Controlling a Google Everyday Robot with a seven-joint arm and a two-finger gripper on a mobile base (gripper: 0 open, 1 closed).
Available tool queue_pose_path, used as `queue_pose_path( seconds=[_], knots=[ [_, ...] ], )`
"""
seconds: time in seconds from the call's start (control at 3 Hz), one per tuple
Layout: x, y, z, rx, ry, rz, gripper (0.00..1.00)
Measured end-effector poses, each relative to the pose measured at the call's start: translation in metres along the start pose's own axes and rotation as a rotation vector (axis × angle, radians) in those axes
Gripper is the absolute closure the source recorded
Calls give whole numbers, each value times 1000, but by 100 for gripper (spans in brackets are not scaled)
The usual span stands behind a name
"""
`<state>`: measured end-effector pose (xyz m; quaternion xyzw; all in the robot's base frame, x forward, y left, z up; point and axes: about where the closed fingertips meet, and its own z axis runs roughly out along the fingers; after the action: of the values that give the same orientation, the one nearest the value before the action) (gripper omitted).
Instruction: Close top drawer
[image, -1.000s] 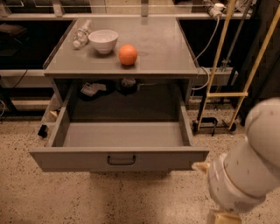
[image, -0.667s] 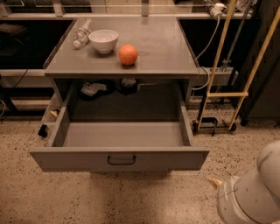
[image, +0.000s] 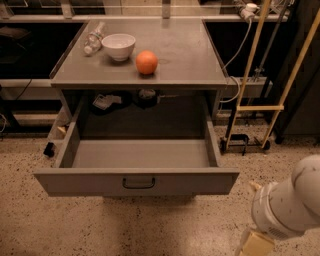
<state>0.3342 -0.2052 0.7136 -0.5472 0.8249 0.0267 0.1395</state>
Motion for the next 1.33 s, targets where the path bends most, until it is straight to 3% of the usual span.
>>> queue_pose_path(
  seconds=[0.33,0.67,1.0,1.33],
  knots=[
    [-11,-37,7,-22,42,6,0],
    [-9,-34,8,-30,43,1,0],
    [-24,-13,39,-115,37,-77,0],
    [-50,-18,72,-181,21,-129,0]
  ],
)
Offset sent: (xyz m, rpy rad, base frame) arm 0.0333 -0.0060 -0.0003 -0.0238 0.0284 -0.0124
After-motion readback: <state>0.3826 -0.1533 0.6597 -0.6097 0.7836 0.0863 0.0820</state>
